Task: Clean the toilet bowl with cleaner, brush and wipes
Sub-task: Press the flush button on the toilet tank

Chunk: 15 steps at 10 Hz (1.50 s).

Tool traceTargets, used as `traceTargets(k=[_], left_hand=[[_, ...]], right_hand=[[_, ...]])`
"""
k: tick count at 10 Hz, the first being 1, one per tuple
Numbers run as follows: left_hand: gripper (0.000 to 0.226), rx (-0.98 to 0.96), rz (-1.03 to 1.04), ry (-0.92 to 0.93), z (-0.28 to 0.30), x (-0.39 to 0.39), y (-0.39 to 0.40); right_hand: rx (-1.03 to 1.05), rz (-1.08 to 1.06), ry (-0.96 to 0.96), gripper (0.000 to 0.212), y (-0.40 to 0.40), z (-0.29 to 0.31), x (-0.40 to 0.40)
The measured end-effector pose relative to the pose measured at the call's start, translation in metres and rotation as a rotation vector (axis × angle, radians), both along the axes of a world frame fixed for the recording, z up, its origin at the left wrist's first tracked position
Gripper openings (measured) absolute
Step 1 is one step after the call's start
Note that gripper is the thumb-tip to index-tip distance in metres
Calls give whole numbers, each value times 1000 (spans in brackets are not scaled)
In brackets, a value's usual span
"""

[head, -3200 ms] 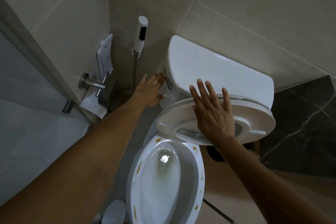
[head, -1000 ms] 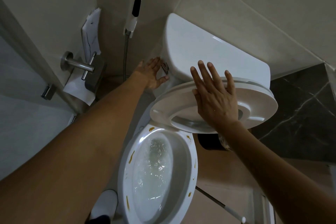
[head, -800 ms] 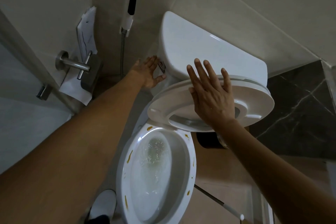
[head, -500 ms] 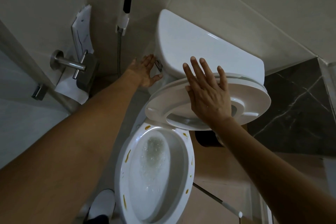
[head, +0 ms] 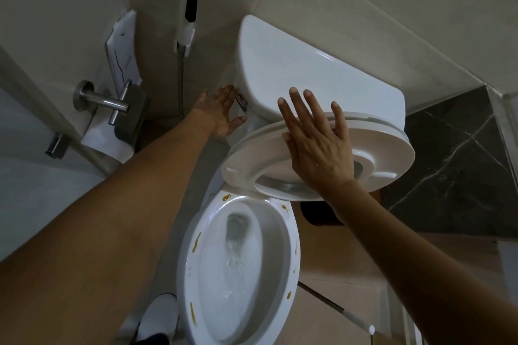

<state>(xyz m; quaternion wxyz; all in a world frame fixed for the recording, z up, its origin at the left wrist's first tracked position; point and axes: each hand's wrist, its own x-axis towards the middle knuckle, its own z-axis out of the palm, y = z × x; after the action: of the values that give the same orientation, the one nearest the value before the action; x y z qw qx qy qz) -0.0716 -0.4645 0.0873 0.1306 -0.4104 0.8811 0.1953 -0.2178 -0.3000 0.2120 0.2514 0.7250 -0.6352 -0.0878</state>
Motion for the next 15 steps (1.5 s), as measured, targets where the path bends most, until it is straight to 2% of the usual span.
traceTargets(k=[11, 15], left_hand=[[80, -5, -5, -6, 2, 0, 3], [77, 44, 39, 59, 10, 3, 2]], right_hand=[[16, 2, 8, 52, -1, 1, 0], [71, -40, 8, 54, -1, 1, 1]])
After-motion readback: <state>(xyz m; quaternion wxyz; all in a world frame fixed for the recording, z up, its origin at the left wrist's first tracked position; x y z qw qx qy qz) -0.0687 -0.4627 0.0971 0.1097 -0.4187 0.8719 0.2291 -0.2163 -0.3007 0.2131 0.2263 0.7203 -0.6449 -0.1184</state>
